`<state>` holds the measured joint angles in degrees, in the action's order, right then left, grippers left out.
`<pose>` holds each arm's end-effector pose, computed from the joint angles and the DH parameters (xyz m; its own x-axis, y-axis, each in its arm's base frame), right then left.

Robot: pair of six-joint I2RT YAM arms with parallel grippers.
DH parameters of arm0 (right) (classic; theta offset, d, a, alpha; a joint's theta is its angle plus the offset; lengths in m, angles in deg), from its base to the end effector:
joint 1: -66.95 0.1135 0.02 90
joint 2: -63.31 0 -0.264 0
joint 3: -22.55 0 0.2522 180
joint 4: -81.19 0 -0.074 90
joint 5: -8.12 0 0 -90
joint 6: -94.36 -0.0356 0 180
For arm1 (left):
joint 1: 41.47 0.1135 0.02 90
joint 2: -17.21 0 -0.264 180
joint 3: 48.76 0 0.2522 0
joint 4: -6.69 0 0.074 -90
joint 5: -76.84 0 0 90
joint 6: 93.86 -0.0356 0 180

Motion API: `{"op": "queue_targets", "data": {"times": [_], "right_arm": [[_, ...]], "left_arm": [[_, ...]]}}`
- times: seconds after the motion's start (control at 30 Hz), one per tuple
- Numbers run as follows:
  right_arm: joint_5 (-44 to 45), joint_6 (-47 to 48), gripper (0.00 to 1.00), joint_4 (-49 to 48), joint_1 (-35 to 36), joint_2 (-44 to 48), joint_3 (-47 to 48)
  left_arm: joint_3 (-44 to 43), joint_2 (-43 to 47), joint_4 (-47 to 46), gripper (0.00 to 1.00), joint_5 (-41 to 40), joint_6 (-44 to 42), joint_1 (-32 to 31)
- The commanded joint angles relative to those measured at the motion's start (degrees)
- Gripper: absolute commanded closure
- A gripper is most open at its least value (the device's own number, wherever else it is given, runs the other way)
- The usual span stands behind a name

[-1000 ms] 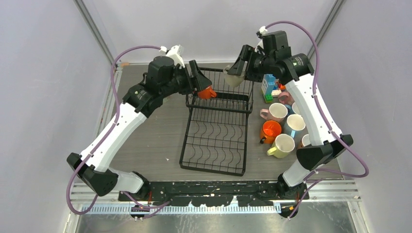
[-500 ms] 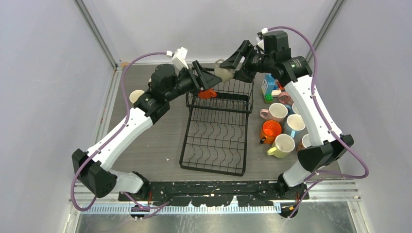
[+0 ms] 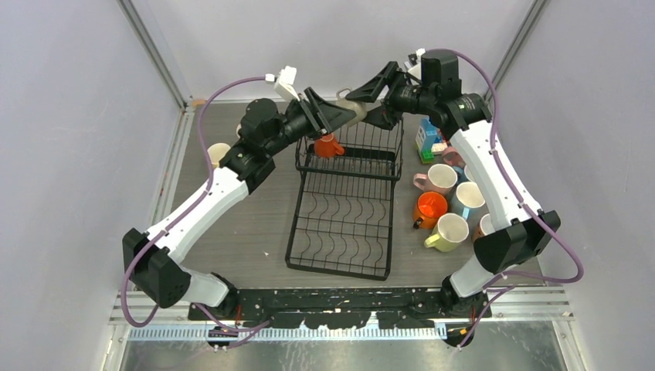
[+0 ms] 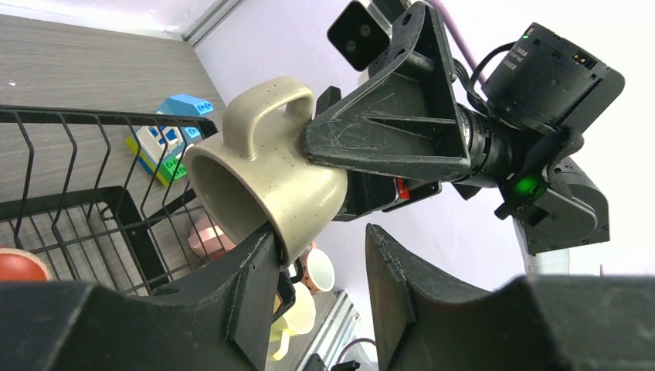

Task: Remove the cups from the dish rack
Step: Place the cup at the center of the board.

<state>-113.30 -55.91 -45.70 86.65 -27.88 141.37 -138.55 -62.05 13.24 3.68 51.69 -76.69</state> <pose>0.3168 0.1331 0.4495 -0.8354 0.4880 -0.2529 -0.0107 0.4457 0.8951 0.2608 -0.1968 0.4265 -0.6178 -0.5300 -0.5809 0.4926 0.3150 -0.8113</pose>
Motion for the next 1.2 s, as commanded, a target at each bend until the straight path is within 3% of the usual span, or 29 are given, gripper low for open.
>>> {"op": "queue_targets", "data": {"times": [0.0, 0.47, 0.77, 0.9, 1.0, 1.07, 1.17], "right_arm": [[-5.45, -4.43, 0.7, -8.39, -0.22, 3.35, -0.76], [-9.05, -10.26, 0.7, -15.05, -0.55, 4.54, -6.04], [-8.29, -10.88, 0.71, -15.89, -0.63, 5.7, -8.2], [-7.42, -10.19, 0.7, -15.24, -0.63, 6.09, -8.36], [-6.85, -9.81, 0.6, -15.01, -0.63, 6.41, -8.58], [-6.25, -9.39, 0.45, -14.96, -0.63, 6.75, -8.64], [-5.01, -8.45, 0.13, -14.59, -0.64, 7.21, -8.68]], "left_arm": [[0.21, -0.2, -7.17, 0.56, 2.31, 1.85, 0.15], [0.09, -2.25, -11.21, 0.71, 2.37, 3.55, 0.07], [0.13, -2.72, -10.89, 0.98, 1.37, 3.54, 0.01], [-0.55, -2.71, -9.32, 1.0, 1.34, 2.41, 0.06], [-0.79, -2.85, -9.06, 1.0, 2.02, 1.09, -0.02], [-0.92, -2.88, -9.49, 1.0, 2.34, 0.49, -0.14], [-1.41, -3.08, -9.06, 1.0, 2.31, 0.01, -0.22]]}}
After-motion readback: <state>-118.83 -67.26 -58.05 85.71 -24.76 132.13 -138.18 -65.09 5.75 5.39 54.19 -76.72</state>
